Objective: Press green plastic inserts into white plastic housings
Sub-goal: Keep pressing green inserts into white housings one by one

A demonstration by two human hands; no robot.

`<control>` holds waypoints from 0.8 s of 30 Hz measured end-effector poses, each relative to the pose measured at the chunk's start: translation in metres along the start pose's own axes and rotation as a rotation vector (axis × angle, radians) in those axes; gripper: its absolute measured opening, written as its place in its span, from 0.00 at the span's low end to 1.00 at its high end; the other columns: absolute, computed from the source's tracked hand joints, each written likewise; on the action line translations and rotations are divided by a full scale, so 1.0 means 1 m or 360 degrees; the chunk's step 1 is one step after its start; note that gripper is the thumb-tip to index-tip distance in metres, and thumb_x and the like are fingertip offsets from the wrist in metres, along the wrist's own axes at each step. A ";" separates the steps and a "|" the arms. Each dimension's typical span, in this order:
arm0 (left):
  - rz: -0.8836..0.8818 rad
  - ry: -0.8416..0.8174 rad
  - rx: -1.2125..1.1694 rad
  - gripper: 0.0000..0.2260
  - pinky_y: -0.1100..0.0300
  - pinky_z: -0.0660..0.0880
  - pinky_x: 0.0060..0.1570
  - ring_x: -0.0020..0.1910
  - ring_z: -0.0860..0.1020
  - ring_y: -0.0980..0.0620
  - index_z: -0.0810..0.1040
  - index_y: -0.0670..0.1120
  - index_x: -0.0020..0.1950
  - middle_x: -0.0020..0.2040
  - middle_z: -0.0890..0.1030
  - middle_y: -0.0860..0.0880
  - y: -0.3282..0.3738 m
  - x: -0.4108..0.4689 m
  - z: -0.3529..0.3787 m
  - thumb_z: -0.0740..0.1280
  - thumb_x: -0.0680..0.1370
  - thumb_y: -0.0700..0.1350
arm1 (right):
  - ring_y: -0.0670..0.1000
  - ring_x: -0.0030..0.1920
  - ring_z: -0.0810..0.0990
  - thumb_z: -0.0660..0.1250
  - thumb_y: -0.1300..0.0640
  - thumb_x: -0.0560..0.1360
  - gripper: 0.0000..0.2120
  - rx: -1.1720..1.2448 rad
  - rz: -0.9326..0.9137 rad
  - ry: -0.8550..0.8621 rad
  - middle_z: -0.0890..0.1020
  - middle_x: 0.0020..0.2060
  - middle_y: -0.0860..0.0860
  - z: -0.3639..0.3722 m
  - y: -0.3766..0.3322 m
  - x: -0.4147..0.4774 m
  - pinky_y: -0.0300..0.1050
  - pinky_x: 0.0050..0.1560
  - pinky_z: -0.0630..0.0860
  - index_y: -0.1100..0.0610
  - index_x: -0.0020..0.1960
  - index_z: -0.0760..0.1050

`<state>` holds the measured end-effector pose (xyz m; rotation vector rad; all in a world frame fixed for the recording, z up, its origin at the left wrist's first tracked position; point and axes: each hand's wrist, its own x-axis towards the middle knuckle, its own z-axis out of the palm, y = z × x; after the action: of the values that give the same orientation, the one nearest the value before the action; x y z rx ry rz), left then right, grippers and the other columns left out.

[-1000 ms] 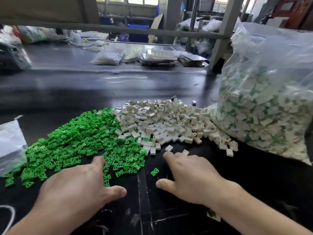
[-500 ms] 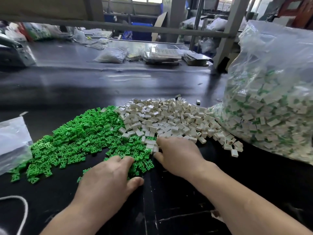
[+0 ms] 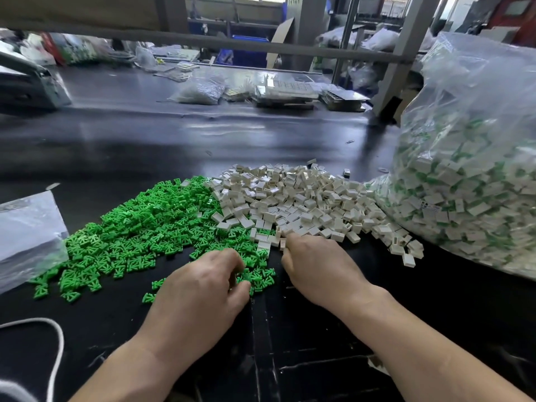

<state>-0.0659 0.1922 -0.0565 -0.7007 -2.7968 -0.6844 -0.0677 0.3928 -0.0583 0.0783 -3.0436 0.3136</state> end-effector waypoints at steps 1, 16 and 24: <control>-0.0038 0.0008 -0.0080 0.07 0.66 0.68 0.37 0.39 0.75 0.61 0.74 0.57 0.47 0.40 0.77 0.60 0.000 0.000 -0.001 0.64 0.74 0.58 | 0.58 0.42 0.79 0.55 0.56 0.82 0.07 0.0047 0.0027 0.0006 0.72 0.35 0.47 -0.002 0.000 -0.002 0.49 0.39 0.69 0.54 0.45 0.64; -0.0605 0.0042 -0.0960 0.02 0.67 0.76 0.29 0.31 0.83 0.57 0.80 0.54 0.45 0.35 0.85 0.56 -0.003 0.003 -0.007 0.71 0.75 0.51 | 0.41 0.37 0.79 0.69 0.55 0.77 0.03 0.0992 0.0134 0.0133 0.81 0.34 0.44 -0.010 0.001 -0.027 0.32 0.38 0.74 0.49 0.44 0.79; -0.0630 0.0107 -0.0901 0.05 0.67 0.73 0.30 0.32 0.83 0.58 0.80 0.54 0.44 0.37 0.85 0.58 -0.012 0.004 -0.013 0.70 0.75 0.54 | 0.48 0.47 0.77 0.67 0.52 0.78 0.05 0.0588 0.0070 0.0247 0.79 0.46 0.44 -0.008 0.003 -0.023 0.43 0.50 0.73 0.51 0.53 0.79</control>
<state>-0.0748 0.1785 -0.0490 -0.1758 -2.7029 -1.5732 -0.0445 0.3987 -0.0531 0.0087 -2.7997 0.8390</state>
